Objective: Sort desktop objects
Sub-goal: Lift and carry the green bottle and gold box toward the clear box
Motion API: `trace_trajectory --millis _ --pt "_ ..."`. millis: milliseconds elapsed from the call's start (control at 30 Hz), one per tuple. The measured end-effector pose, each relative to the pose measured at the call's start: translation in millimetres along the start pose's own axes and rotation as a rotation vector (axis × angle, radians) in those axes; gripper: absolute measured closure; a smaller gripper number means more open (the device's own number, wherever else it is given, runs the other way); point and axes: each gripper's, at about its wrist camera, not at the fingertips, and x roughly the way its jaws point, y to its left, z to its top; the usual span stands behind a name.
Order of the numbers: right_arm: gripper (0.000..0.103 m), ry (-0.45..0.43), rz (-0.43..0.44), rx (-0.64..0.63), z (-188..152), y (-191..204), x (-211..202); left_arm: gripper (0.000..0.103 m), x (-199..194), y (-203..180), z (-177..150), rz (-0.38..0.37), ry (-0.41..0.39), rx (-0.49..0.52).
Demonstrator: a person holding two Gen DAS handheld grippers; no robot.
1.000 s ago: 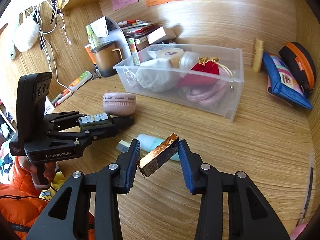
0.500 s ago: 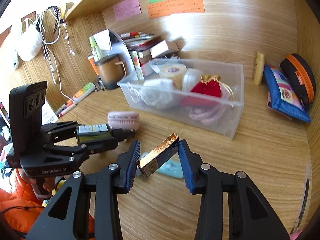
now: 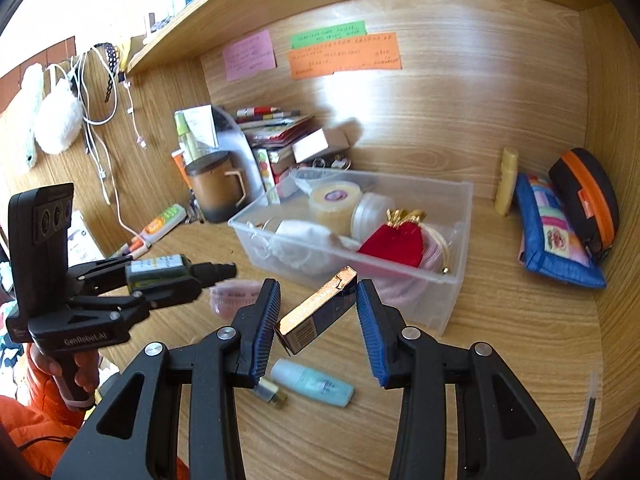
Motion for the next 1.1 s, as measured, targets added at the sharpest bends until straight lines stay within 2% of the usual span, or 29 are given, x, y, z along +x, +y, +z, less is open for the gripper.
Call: trace_trajectory --millis 200,533,833,1100 --pt "0.067 -0.032 -0.011 0.017 14.1 -11.6 0.7 0.062 -3.0 10.6 16.1 0.013 -0.036 -0.004" --pt "0.067 -0.028 -0.055 0.036 34.8 -28.1 21.3 0.062 8.9 21.9 49.9 0.023 -0.069 0.026" --pt "0.067 -0.027 -0.067 0.046 53.8 -37.0 37.8 0.062 42.6 42.1 73.2 0.032 -0.048 -0.016" --pt "0.067 0.025 -0.064 0.048 64.6 -43.4 71.1 0.062 68.3 51.5 77.1 0.019 -0.024 -0.042"
